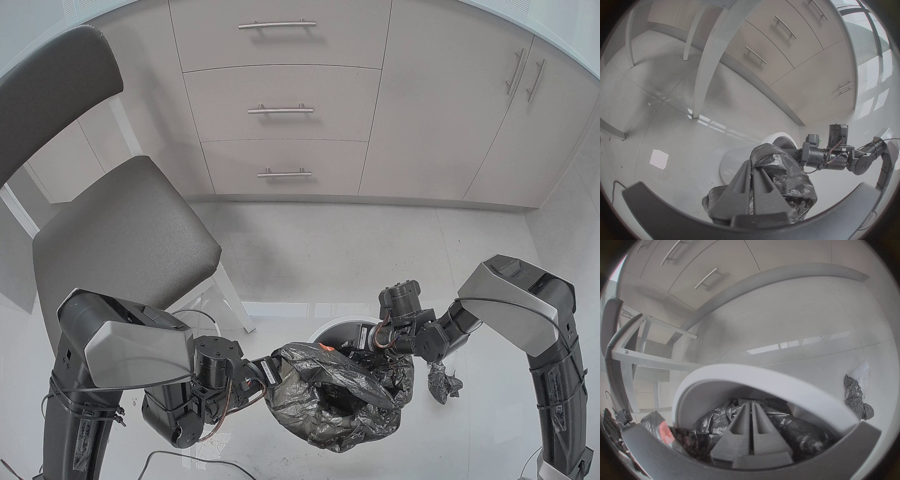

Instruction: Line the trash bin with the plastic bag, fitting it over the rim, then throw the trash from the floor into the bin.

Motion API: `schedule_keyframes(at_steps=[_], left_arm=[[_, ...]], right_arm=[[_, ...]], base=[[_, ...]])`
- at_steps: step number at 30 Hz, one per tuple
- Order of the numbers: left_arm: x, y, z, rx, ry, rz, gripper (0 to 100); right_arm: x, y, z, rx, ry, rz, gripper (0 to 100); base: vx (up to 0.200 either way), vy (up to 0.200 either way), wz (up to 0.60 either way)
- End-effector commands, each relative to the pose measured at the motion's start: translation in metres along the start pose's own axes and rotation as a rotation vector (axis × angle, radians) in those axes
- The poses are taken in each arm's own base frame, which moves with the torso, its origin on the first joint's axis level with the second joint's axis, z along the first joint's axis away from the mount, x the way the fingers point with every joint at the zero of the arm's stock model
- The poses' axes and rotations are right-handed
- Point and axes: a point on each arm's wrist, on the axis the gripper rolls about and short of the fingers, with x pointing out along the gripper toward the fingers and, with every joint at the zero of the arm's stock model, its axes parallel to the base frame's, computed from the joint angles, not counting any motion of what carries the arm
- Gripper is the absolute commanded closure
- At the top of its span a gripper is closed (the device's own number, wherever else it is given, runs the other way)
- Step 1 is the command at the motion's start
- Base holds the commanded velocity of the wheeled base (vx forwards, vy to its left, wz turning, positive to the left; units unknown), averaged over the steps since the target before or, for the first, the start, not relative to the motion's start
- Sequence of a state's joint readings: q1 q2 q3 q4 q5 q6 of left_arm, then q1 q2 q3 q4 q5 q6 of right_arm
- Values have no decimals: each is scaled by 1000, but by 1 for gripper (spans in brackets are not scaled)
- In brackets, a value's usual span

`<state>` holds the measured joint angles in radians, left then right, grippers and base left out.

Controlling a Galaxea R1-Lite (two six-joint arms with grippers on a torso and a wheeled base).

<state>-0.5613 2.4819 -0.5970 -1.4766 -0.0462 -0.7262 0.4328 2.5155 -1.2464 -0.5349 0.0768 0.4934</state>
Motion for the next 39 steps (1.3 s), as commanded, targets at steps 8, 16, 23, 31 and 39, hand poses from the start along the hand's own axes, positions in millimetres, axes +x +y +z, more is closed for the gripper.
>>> schedule_keyframes(at_steps=[8, 16, 23, 31, 39], left_arm=[[0, 0, 0, 1, 0, 0, 100], [0, 0, 0, 1, 0, 0, 100], [0, 0, 0, 1, 1, 1, 100], [0, 0, 0, 1, 0, 0, 100], [0, 0, 0, 1, 1, 1, 100]], right_arm=[[14, 8, 7, -6, 44, -17, 100], [-27, 34, 8, -24, 42, 21, 100], [-76, 32, -9, -29, 40, -68, 100], [-89, 10, -15, -15, -50, -98, 100], [-98, -16, -19, 17, -63, -219, 100]], base=[[0, 0, 0], [0, 0, 0], [0, 0, 0], [0, 0, 0], [0, 0, 0]])
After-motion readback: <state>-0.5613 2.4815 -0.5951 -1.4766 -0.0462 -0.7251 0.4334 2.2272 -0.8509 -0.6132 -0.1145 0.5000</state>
